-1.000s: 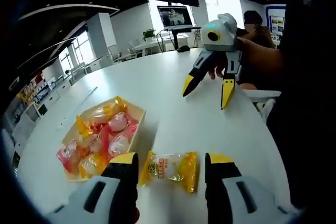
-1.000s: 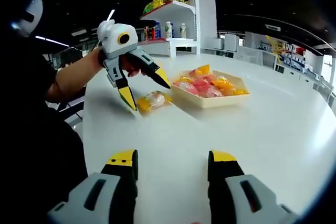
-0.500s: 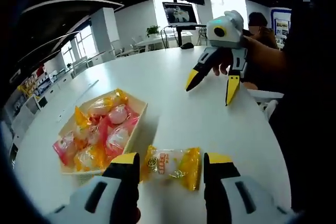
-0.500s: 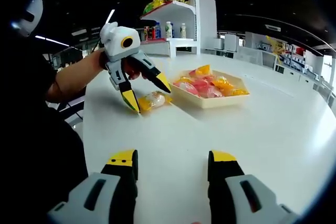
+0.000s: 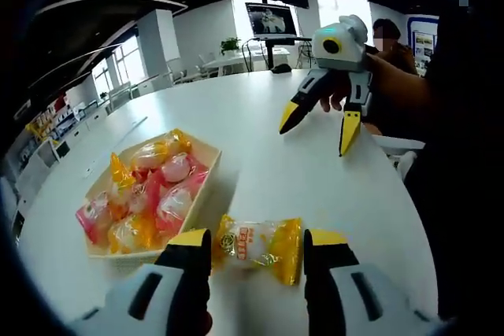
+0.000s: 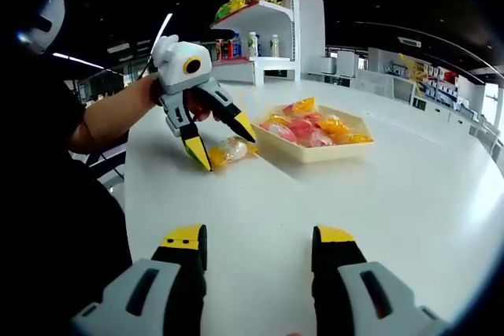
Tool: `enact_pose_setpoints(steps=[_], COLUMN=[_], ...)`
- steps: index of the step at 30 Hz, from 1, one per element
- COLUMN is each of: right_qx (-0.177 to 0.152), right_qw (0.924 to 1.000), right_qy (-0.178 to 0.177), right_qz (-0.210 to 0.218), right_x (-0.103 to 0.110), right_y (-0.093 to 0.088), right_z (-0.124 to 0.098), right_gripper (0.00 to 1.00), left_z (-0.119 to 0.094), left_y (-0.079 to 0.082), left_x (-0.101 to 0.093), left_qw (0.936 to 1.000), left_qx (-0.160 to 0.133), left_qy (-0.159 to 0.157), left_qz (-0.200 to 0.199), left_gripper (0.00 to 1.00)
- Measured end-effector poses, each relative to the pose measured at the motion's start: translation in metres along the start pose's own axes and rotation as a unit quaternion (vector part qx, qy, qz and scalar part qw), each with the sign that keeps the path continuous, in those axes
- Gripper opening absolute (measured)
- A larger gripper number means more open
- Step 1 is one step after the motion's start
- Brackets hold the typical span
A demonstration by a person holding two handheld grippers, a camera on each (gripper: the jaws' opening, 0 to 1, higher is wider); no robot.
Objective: Pick up the marshmallows scattered on the table and place them into the bowl on the table
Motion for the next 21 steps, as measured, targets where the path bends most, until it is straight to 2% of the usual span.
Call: enact_pose_setpoints(steps=[21], right_qx=[0.001], right_qw=[1.0000], right_qy=[0.001], right_qz=[0.001], right_x=[0.0002], right_y=[-0.0015], right_z=[0.0002], right_gripper=[0.53], left_z=[0.0028], left_y=[-0.0034], left_x=[0.0030], left_qw=[0.9995], left_qx=[-0.001], left_qy=[0.000], left_qz=[-0.031], left_gripper=[0.44])
Point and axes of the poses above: the point that each gripper's makers call its tool centre point, and the gripper's own axes: z roughly forward along the fingers, x roughly to its left, y roughly out of its top, the point moved 4 cm from there along -z, roughly backward along the fingers, and after that the axes turned 2 degrees about -z, right-handed, at the moved point
